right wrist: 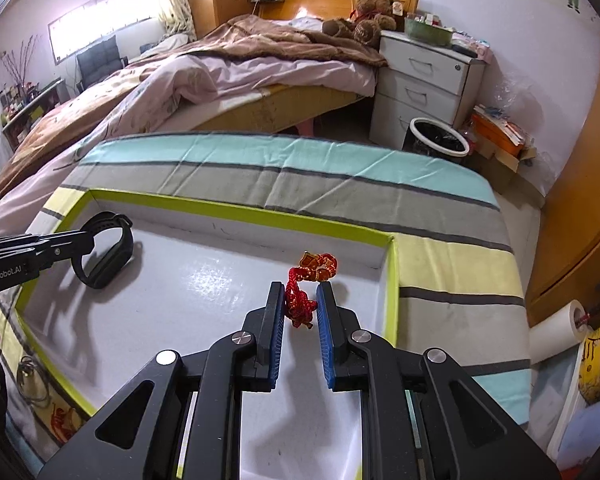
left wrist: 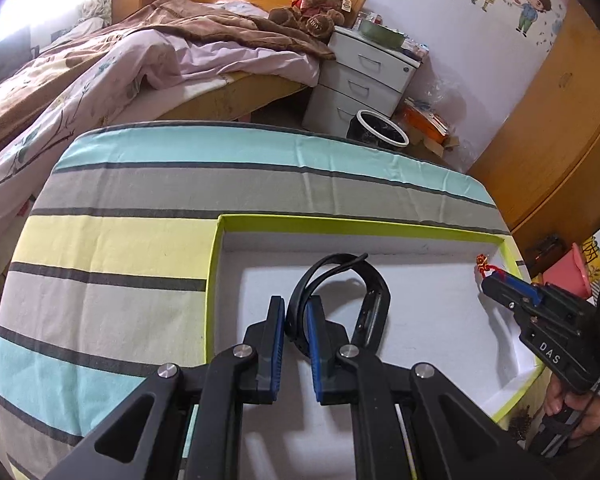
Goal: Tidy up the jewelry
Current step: 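Carry the black band with the left gripper into the green box while the right drops the red cord there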
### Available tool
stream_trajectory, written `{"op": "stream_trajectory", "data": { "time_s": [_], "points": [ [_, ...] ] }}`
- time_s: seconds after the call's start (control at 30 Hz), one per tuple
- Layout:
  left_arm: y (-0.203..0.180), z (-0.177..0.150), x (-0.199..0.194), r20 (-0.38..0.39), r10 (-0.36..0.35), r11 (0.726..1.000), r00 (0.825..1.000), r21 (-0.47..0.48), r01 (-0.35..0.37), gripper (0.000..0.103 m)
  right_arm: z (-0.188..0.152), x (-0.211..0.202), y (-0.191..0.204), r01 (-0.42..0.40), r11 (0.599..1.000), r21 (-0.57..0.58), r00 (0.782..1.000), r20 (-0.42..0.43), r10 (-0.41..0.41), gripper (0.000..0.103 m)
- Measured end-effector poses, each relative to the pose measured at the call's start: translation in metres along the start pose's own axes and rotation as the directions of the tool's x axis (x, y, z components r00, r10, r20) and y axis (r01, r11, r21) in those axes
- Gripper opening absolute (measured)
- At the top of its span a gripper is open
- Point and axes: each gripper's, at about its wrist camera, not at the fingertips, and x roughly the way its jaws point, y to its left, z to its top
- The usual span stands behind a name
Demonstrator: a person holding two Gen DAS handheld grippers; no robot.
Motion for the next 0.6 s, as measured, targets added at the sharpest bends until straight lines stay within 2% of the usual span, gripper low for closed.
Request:
{"op": "stream_trajectory", "data": {
  "time_s": [0.4, 0.5, 0.57, 0.6],
  "points": [
    [-0.0015, 0.0002, 0.0002, -0.007, 0.008, 1.0, 1.0, 0.003, -0.008, 0.012, 0.0007, 0.009, 0.0007, -0.01, 1.0, 0.008, 1.0, -0.028, 0.01, 0.018],
    [-0.0011, 0.0006, -0.0007, -0.013, 0.011, 1.0, 1.0, 0.003, -0.011, 0.012, 0.0016, 0.0094, 0.0004, -0.008, 1.0, 0.013, 1.0, -0.025, 0.008, 0.023],
    [-0.002, 0.0, -0.0026, -0.013, 0.021, 1.0, 1.0, 0.007, -0.021, 0.013, 0.0015, 0.0071, -0.0001, -0.012, 1.0, 0.018, 1.0, -0.017, 0.012, 0.032],
    [-0.0021, -0.0001, -0.0041, -0.011, 0.02, 1.0, 1.0, 0.007, -0.02, 0.013, 0.0015, 0.0047, -0.0003, -0.017, 1.0, 0.02, 1.0, -0.011, 0.017, 0.041]
  ]
}}
